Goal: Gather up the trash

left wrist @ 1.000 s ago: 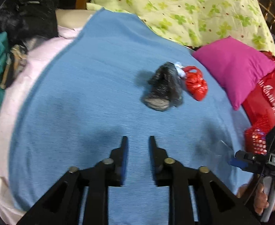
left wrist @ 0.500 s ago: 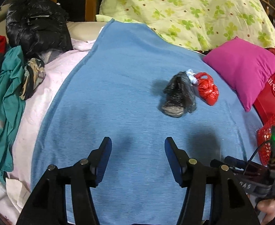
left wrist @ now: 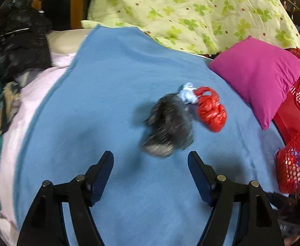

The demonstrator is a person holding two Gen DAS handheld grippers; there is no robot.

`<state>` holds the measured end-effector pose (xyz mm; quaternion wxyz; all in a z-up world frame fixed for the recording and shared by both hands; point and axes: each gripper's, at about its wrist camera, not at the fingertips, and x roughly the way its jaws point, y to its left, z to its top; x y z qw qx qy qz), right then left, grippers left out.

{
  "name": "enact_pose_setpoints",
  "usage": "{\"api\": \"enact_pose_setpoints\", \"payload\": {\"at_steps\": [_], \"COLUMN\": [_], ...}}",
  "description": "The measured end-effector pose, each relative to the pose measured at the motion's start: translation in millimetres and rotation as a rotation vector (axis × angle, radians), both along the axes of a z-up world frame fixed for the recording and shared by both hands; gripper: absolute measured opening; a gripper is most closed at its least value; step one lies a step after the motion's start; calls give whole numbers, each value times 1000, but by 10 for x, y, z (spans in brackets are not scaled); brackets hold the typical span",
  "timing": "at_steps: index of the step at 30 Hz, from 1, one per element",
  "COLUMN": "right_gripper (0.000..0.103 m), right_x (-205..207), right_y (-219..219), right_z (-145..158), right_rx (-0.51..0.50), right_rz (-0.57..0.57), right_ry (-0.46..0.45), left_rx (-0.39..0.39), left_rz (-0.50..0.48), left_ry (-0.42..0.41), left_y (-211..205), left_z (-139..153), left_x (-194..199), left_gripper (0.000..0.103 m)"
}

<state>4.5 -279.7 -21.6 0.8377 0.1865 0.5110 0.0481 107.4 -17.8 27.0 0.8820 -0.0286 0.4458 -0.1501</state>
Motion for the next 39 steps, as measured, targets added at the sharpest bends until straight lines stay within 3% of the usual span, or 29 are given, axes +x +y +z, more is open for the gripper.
{"api": "enact_pose_setpoints", "payload": {"at_steps": [5, 10, 11, 12, 13, 14, 17, 26, 39], "right_gripper": [65, 65, 65, 65, 65, 65, 65, 65, 65], "right_x": [-75, -64, -57, -74, -87, -88, -158, -515, -1045], "right_y": [-242, -373, -380, -386, -378, -372, -346, -302, -768], "right_z": [170, 262, 277, 314, 349, 368, 488, 938, 1352], "right_rx": [23, 29, 28, 21, 13, 9, -7, -48, -37], "right_rz": [-25, -39, -37, -33, -27, -22, -7, 4, -129], "right_ry": [-70, -127, -138, -157, -175, -188, -255, -500, -689], "left_rx": [50, 48, 26, -5, -26, -39, -33, -18, 110], "left_rz": [-3, 32, 38, 39, 37, 43, 36, -22, -60], "left_ry": [68, 154, 165, 187, 210, 213, 179, -26, -299], "left_y": [-408, -504, -485, -457, -438, -416, -397, -472, -899], "left_z": [-227, -548, -586, -633, -669, -677, -580, 142, 1011], "left_x": [414, 644, 652, 655, 658, 640, 519, -220, -1124], "left_gripper": [77, 75, 71, 51, 41, 40, 32, 31, 32]}}
